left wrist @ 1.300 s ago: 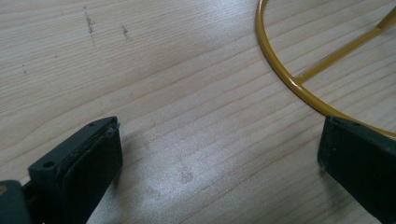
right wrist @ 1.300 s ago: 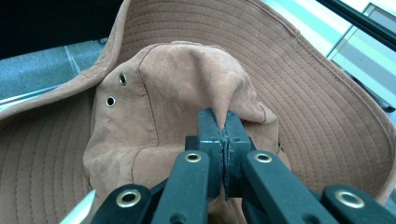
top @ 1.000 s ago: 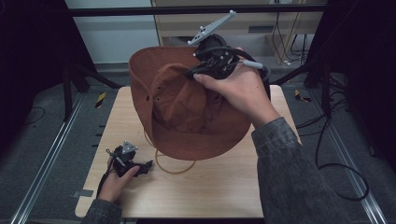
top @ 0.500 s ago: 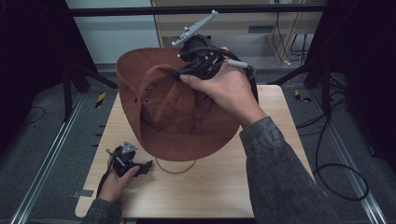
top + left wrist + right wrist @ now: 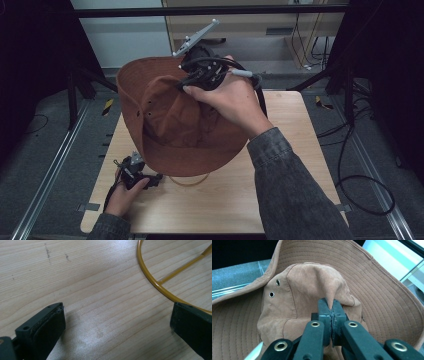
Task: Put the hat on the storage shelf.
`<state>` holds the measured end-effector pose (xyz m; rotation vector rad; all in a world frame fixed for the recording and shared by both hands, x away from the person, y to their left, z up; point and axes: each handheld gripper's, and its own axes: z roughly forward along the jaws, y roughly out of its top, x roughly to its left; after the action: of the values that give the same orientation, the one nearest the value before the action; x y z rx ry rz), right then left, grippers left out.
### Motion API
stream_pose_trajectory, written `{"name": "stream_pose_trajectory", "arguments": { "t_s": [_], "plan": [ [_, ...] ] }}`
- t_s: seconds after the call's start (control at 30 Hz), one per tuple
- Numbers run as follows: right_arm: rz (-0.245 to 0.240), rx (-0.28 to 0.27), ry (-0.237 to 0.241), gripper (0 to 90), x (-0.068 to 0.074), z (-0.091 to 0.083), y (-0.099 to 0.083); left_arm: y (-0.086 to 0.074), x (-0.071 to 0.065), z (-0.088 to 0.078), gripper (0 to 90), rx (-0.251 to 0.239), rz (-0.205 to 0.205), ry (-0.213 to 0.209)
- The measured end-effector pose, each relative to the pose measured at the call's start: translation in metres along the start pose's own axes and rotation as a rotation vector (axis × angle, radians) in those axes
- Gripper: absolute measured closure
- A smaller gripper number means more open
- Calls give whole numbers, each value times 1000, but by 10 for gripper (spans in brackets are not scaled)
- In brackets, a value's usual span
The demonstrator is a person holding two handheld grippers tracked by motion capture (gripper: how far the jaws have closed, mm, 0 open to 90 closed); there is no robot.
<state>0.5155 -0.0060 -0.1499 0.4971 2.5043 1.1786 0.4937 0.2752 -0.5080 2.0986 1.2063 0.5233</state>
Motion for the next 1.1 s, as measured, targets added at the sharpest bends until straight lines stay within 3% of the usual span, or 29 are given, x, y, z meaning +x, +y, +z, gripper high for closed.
{"name": "stream_pose_trajectory", "arguments": {
  "t_s": [1.1],
  "plan": [
    [-11, 37, 50, 892, 12, 27, -7, 0, 0, 0, 0, 2, 1, 2]
  ]
}}
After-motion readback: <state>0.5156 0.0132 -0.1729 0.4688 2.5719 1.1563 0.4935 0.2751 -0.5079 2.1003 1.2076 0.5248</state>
